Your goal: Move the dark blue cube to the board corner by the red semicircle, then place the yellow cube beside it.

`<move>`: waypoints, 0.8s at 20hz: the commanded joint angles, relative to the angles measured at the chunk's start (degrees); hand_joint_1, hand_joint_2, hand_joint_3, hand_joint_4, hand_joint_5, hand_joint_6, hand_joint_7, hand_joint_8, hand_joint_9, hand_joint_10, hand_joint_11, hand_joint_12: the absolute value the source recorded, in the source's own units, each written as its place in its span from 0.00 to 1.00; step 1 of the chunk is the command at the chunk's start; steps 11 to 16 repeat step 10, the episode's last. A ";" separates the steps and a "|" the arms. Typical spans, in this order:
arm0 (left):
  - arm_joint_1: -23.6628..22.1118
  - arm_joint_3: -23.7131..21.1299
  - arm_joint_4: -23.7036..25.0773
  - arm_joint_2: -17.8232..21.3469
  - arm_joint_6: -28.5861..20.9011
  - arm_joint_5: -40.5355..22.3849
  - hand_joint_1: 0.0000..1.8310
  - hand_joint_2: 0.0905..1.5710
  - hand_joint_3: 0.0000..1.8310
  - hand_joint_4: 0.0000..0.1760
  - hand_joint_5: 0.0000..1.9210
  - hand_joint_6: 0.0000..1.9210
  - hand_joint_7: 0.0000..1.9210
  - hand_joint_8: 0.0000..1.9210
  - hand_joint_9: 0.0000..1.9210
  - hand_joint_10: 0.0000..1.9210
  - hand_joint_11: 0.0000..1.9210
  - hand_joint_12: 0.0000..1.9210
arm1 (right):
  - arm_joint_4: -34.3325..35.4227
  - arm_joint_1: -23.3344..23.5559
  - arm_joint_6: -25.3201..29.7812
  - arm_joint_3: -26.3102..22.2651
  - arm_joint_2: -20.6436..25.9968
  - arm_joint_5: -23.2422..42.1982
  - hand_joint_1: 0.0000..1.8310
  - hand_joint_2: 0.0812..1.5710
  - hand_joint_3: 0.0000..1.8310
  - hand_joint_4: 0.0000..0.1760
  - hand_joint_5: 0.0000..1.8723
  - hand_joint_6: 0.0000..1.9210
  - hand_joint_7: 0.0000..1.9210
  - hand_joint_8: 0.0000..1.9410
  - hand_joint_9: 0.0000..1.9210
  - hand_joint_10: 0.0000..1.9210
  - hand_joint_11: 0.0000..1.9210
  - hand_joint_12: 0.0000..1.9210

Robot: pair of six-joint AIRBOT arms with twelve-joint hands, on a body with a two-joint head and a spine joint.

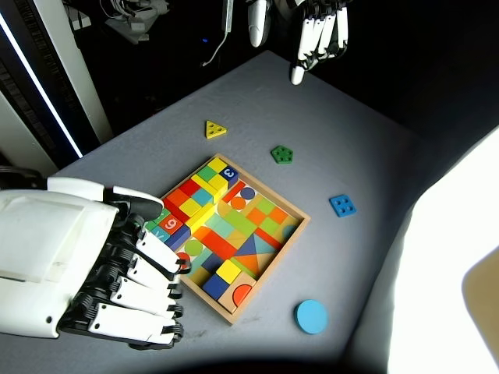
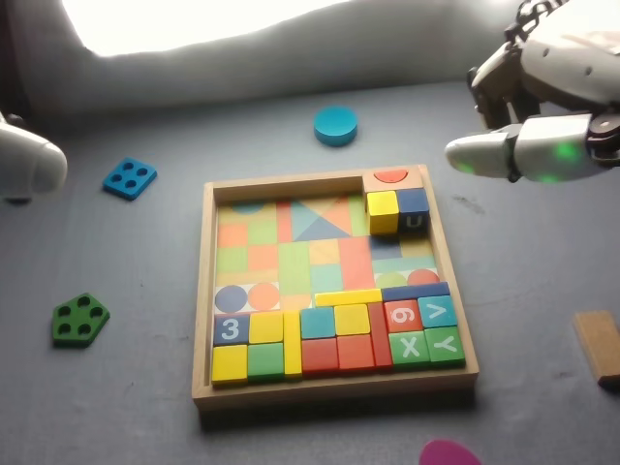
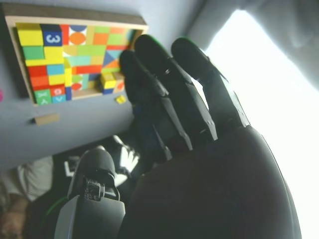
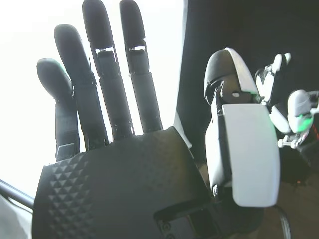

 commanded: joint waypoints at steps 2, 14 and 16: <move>-0.75 -0.20 1.47 0.22 0.05 -4.06 0.01 0.82 0.00 0.00 0.37 0.44 0.49 0.49 0.42 0.67 0.27 0.85 | -0.35 1.78 0.76 -0.12 0.12 7.90 0.02 0.74 0.00 0.00 0.52 0.54 0.58 0.53 0.47 0.76 0.31 1.00; -0.74 0.17 1.49 0.22 0.05 -4.03 0.00 0.82 0.00 0.00 0.39 0.50 0.49 0.59 0.45 0.79 0.31 0.94 | -0.35 2.63 2.66 -0.97 -0.47 6.51 0.00 0.75 0.00 0.00 0.48 0.72 0.54 0.68 0.46 0.86 0.31 1.00; -0.74 0.17 1.49 0.22 0.05 -4.03 0.00 0.82 0.00 0.00 0.39 0.50 0.49 0.59 0.45 0.79 0.31 0.94 | -0.35 2.63 2.66 -0.97 -0.47 6.51 0.00 0.75 0.00 0.00 0.48 0.72 0.54 0.68 0.46 0.86 0.31 1.00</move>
